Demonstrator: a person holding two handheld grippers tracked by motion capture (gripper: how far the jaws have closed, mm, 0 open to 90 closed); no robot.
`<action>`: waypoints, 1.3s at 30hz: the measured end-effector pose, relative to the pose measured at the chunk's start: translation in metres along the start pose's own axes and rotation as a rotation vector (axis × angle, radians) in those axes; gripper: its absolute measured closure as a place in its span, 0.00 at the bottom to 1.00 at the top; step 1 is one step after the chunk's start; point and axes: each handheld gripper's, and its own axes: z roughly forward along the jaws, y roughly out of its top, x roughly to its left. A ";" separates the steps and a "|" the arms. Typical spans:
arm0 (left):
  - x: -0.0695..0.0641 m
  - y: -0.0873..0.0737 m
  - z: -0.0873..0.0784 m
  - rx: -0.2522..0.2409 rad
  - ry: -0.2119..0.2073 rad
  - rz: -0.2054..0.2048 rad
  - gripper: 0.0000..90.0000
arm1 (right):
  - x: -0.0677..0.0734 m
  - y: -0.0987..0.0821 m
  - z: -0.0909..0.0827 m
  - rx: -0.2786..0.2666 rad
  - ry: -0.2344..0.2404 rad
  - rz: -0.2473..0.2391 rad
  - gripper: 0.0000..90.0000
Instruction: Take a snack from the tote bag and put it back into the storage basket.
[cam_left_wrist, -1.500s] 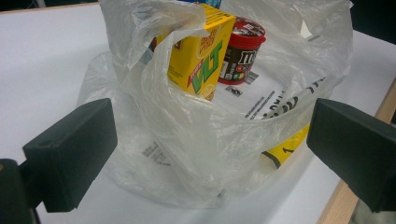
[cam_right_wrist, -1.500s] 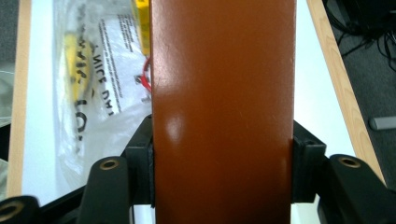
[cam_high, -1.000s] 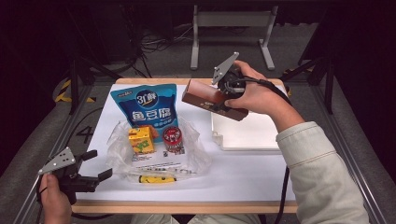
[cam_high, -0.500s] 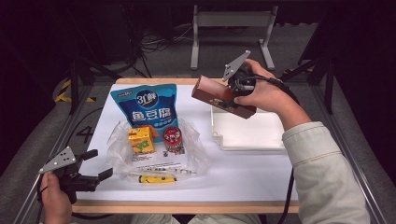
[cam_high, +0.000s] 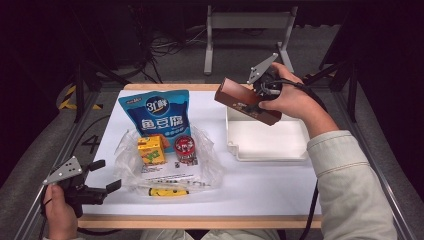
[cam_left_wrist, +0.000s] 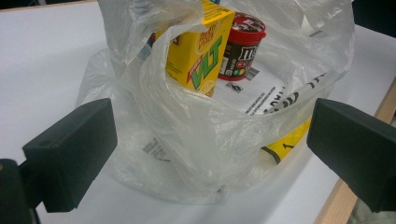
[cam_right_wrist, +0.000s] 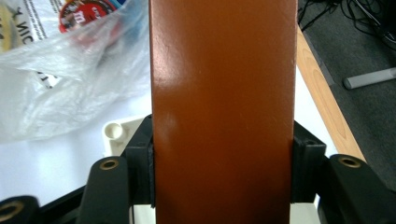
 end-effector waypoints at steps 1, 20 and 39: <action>0.000 0.000 0.000 -0.002 0.001 0.003 0.03 | -0.001 -0.002 0.000 -0.002 -0.001 0.006 0.47; 0.000 0.000 0.000 0.000 -0.002 0.001 0.02 | -0.021 -0.038 0.016 0.021 -0.026 0.050 0.47; 0.000 0.000 0.001 0.003 -0.003 0.007 0.02 | -0.029 -0.062 0.042 0.069 -0.041 0.063 0.47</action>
